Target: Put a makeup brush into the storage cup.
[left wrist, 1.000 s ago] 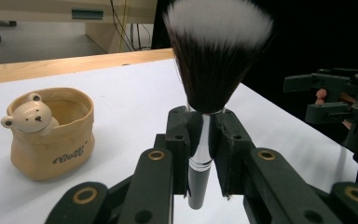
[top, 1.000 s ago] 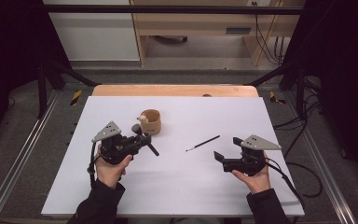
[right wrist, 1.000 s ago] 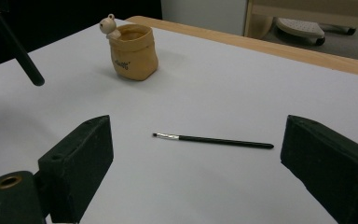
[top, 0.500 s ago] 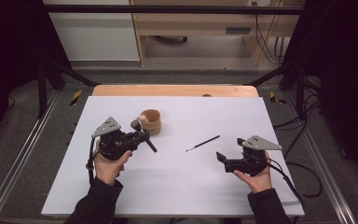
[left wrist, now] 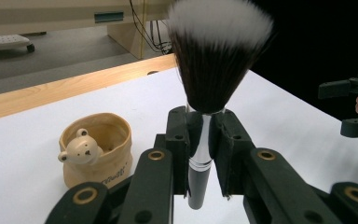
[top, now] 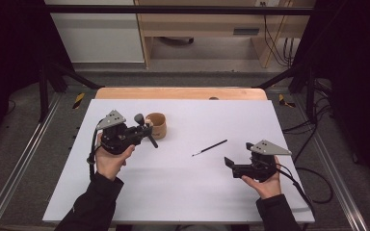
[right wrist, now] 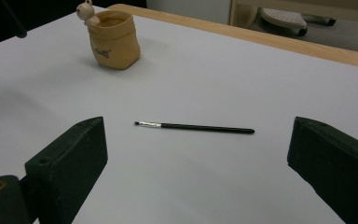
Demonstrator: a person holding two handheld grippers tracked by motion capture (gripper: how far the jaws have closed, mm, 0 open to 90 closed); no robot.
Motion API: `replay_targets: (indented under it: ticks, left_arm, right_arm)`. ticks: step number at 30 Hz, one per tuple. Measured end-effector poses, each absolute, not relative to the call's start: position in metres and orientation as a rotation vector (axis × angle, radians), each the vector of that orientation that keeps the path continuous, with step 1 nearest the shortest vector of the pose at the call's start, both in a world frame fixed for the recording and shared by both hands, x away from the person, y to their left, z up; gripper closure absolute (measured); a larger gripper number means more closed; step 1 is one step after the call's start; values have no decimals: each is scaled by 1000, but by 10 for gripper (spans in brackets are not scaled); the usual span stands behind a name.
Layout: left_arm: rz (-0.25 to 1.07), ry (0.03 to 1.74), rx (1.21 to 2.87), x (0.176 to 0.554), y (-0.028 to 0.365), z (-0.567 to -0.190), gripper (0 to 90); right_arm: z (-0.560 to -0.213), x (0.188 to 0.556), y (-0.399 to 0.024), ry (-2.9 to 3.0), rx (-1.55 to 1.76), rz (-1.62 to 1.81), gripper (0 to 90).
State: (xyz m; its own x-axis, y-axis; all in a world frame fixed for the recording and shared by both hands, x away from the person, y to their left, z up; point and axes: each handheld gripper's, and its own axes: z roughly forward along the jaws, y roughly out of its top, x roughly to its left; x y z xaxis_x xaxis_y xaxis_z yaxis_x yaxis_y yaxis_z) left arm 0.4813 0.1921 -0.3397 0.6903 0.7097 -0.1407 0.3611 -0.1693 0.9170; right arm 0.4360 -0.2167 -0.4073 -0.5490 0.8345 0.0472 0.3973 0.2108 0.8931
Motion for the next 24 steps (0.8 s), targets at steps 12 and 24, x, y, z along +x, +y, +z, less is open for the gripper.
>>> replay_targets:
  ticks: [12, 24]
  left_arm:
    - [425, 854, 1803, 499, 187, -330, 765]
    - [440, 871, 1804, 521, 181, -329, 765]
  right_arm:
    - [-408, 436, -216, 2051, 1141, 1299, 57]
    - [-407, 436, -216, 2051, 1139, 1303, 60]
